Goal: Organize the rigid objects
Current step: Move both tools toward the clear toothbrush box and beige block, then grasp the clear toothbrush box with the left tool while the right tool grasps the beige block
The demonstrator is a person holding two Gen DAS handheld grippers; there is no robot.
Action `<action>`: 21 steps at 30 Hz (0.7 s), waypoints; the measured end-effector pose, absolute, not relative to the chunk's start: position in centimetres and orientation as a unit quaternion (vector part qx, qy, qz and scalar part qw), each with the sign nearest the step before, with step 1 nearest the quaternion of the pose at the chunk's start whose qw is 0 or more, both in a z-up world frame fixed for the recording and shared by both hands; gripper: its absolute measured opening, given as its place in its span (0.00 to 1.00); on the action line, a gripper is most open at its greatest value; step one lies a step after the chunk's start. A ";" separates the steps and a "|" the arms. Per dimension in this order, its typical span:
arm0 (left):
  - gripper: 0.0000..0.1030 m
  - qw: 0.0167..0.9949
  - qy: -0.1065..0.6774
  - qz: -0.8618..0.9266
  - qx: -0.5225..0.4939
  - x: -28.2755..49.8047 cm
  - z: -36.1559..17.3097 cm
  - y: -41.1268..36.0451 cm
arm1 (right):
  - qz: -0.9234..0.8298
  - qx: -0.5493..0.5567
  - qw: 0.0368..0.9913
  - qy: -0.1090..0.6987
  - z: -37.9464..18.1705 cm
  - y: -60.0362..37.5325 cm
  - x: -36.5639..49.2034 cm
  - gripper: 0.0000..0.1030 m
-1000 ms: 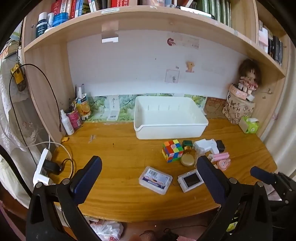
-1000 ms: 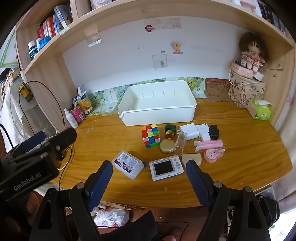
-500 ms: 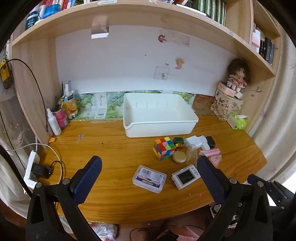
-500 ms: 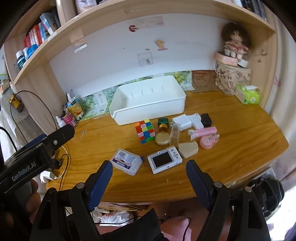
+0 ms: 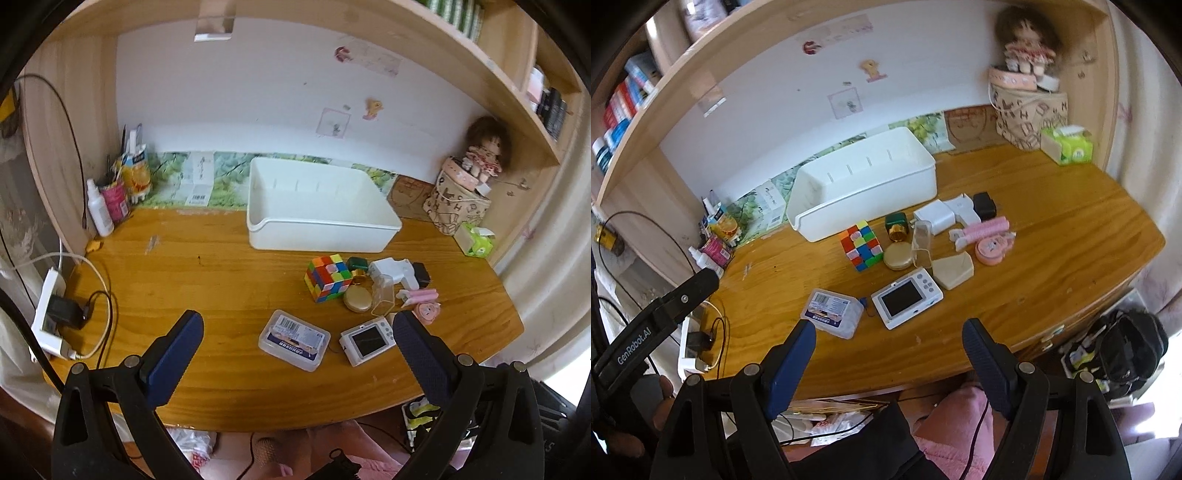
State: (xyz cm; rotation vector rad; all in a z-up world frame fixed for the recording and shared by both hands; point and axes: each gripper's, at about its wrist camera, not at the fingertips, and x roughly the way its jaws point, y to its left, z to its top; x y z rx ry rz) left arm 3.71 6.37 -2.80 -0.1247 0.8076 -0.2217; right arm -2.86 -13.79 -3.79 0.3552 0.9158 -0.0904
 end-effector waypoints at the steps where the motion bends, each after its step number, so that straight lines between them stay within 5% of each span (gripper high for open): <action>1: 0.99 0.910 0.395 -0.106 -0.064 3.9 -3.0 6.5 | -0.045 0.178 0.877 0.445 -4.1 -14.1 -2.5 0.80; 21: 0.99 0.823 0.550 -0.038 -0.133 11.1 -9.4 5.4 | -0.041 0.268 0.787 0.554 -10.3 -19.7 4.6 0.80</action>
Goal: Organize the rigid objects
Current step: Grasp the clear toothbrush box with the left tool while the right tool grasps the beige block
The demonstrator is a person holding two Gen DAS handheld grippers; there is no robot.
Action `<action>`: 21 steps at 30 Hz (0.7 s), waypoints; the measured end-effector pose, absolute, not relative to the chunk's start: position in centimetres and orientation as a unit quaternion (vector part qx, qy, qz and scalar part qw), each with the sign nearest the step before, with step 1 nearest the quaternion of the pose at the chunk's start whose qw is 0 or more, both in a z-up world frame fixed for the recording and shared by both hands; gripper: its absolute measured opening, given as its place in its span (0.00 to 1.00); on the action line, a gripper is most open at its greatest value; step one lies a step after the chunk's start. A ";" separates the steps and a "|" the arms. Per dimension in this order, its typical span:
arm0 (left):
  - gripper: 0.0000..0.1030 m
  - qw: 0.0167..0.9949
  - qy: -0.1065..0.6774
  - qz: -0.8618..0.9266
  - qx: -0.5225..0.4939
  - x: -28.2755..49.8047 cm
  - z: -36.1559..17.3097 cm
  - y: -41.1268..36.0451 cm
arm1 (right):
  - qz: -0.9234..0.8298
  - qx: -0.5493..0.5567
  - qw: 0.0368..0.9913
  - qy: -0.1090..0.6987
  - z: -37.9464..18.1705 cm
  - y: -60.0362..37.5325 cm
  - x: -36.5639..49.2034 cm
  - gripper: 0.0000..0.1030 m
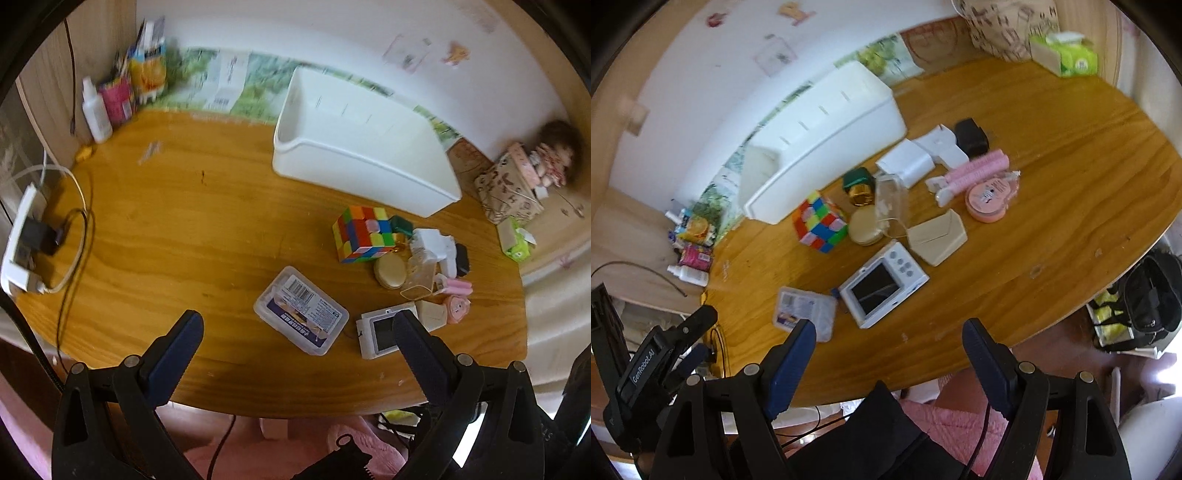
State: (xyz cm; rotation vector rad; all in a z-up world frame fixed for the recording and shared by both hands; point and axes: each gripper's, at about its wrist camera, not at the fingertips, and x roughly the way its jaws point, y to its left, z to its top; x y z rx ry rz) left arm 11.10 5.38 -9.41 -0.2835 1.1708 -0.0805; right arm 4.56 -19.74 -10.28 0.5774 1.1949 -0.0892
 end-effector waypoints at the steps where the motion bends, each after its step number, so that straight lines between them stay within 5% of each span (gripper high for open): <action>1: 0.99 0.816 0.560 -0.035 -0.138 11.5 -9.9 5.1 | -0.043 0.269 0.781 0.562 -10.7 -20.2 5.2 0.80; 21: 0.98 0.663 0.711 0.058 -0.227 17.9 -20.0 3.7 | -0.069 0.247 0.664 0.702 -19.6 -24.0 15.5 0.80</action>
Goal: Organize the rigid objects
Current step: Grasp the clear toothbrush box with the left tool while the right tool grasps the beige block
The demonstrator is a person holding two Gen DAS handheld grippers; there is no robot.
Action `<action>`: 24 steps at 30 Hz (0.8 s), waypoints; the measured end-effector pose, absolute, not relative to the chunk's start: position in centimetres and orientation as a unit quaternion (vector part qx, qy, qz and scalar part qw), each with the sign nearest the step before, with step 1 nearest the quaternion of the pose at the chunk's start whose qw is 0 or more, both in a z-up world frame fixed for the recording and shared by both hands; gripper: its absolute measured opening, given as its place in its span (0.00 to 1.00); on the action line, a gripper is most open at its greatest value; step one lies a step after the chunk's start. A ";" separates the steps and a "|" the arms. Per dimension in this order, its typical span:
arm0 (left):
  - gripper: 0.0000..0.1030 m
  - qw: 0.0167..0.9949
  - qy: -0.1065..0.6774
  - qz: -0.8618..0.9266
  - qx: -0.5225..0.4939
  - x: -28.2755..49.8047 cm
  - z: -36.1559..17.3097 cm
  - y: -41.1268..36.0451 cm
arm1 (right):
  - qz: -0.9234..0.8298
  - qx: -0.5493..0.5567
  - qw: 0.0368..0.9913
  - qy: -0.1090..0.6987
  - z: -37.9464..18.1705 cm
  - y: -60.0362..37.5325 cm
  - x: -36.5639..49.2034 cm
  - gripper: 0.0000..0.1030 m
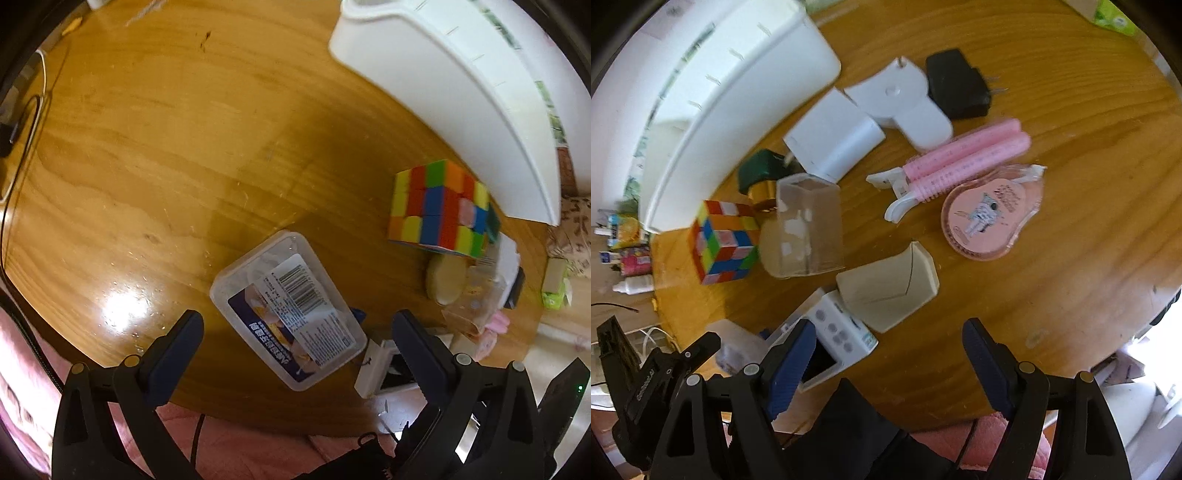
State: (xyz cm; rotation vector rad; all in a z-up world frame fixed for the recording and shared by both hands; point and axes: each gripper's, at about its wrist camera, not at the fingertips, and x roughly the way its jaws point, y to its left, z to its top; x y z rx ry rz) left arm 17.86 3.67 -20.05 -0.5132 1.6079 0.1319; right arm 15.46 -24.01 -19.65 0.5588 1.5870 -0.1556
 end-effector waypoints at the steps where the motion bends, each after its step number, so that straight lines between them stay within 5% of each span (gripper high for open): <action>1: 0.97 0.658 0.716 0.060 -0.227 17.9 -20.4 3.6 | -0.070 0.241 0.659 0.709 -20.1 -23.8 15.8 0.80; 24: 0.67 0.628 0.744 0.073 -0.216 19.4 -22.3 2.6 | -0.097 0.186 0.655 0.725 -23.4 -25.1 19.9 0.75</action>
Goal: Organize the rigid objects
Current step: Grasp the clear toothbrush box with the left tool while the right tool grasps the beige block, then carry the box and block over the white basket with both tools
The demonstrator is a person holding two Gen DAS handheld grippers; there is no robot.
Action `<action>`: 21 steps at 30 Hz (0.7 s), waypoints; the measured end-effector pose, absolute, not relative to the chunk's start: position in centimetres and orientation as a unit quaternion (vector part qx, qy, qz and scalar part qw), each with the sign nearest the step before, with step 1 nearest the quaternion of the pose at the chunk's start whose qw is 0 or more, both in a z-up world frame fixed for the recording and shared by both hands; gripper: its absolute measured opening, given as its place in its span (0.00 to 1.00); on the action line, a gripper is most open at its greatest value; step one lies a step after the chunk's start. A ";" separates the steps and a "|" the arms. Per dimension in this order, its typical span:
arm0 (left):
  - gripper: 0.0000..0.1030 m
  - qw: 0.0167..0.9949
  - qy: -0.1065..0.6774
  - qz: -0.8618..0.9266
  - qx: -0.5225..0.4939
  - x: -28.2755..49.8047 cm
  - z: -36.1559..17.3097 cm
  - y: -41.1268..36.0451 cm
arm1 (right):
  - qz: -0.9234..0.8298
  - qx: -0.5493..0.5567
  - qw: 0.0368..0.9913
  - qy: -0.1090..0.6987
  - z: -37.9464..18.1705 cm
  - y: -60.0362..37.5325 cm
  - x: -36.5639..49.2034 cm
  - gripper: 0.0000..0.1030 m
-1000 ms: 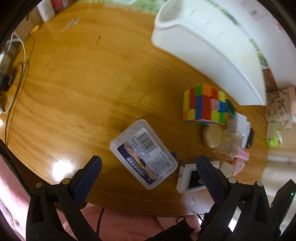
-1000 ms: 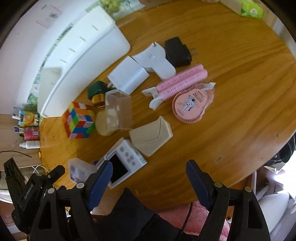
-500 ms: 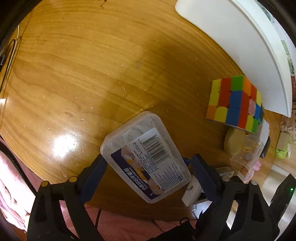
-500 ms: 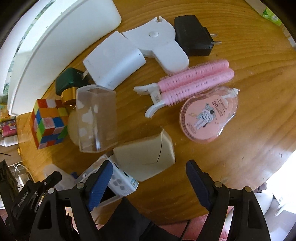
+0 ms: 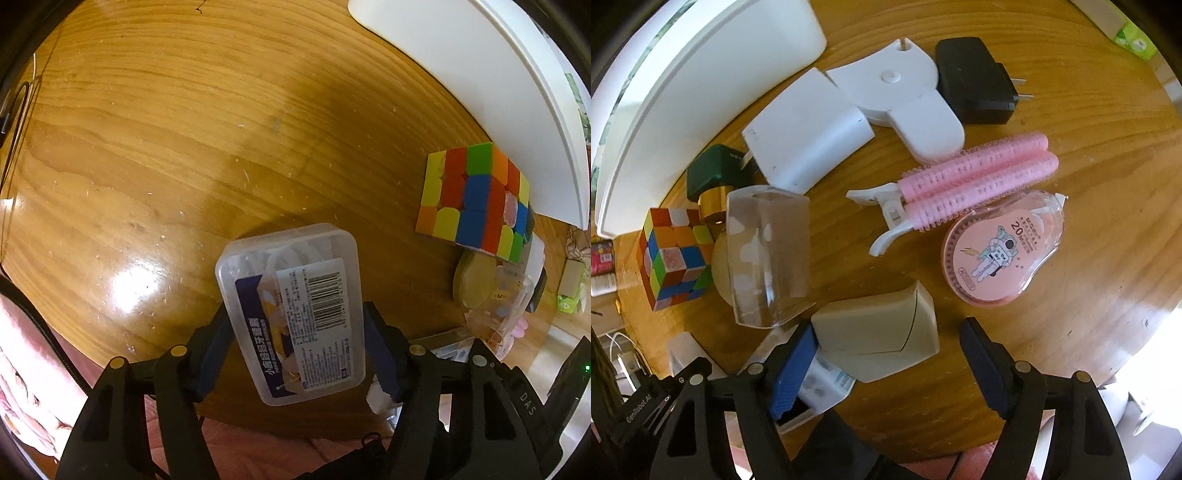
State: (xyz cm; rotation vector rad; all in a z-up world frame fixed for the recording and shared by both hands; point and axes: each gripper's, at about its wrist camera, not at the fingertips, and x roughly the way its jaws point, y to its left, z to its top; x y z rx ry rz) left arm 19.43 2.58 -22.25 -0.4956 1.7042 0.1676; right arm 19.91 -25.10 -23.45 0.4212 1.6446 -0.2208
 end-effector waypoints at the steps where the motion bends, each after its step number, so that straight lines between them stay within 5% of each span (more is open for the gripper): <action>1: 0.66 0.630 0.742 0.072 -0.215 19.4 -22.1 2.5 | -0.095 0.183 0.657 0.725 -23.4 -25.0 19.9 0.72; 3: 0.65 0.638 0.737 0.070 -0.211 18.3 -21.8 2.6 | -0.092 0.175 0.664 0.721 -22.9 -24.4 20.0 0.63; 21: 0.65 0.749 0.640 0.027 -0.172 14.7 -11.5 2.5 | -0.075 0.180 0.701 0.686 -19.8 -21.3 16.5 0.62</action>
